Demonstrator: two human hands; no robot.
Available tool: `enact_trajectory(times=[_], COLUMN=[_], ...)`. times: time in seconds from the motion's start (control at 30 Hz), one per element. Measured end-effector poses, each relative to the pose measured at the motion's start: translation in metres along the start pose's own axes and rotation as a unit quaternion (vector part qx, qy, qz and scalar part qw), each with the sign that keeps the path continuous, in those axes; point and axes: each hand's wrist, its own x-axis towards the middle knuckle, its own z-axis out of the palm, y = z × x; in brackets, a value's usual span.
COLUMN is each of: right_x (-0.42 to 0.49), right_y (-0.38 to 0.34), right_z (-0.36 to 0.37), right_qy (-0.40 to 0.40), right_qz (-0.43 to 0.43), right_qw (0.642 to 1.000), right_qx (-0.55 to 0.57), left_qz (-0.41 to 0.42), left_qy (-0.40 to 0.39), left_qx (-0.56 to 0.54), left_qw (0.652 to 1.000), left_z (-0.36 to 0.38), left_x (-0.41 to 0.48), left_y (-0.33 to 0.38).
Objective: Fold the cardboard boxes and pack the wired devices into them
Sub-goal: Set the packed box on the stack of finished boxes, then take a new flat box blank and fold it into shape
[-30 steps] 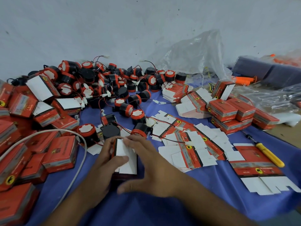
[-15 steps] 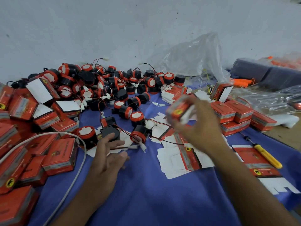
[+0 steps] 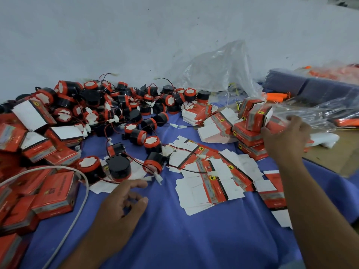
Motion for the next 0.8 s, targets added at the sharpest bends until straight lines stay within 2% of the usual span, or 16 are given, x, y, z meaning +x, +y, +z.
enact_trajectory(times=[0.17,0.2,0.27,0.3,0.37,0.4,0.47,0.57,0.63,0.73,0.8], right_x=[-0.021,-0.031,-0.059,-0.075,-0.102,-0.110,-0.113,-0.097,-0.086,-0.069,-0.063], right_y=[-0.018,-0.023,-0.035,-0.039,-0.041,-0.042,-0.045,-0.044,-0.039,-0.031,-0.033], right_z=[-0.003,-0.005,-0.005,-0.001,0.015,0.022,0.031,0.027,0.020,0.007,-0.001], right_qy=[0.026,0.004,-0.128,-0.214,-0.355,-0.392,-0.418,-0.442,-0.428,-0.336,-0.254], right_qz=[-0.083,-0.113,-0.140,-0.134,-0.094,-0.071,-0.055,-0.039,-0.023,-0.005,0.018], right_qw=[0.995,0.992,0.978,0.958,0.890,0.866,0.856,0.864,0.893,0.940,0.944], right_qx=[-0.049,-0.047,-0.083,-0.138,-0.269,-0.302,-0.299,-0.237,-0.138,0.064,0.209], left_qz=[0.002,0.002,0.000,-0.001,0.001,0.003,0.006,0.003,0.007,0.016,0.031], left_qy=[0.000,0.001,0.000,-0.001,-0.007,-0.008,-0.001,0.004,0.013,0.016,0.026], left_qx=[0.011,0.009,0.003,0.004,0.006,0.005,0.006,0.004,0.007,0.009,0.011], left_qw=[1.000,1.000,1.000,1.000,1.000,1.000,1.000,1.000,1.000,1.000,0.999], left_z=[-0.001,-0.001,-0.001,-0.001,-0.001,-0.001,-0.002,-0.003,-0.003,-0.003,-0.002], left_x=[0.000,0.000,0.000,0.000,-0.001,-0.001,-0.001,-0.001,-0.001,-0.001,-0.001], left_y=[0.002,0.001,0.000,0.000,0.000,0.000,0.001,0.001,0.000,0.000,0.001])
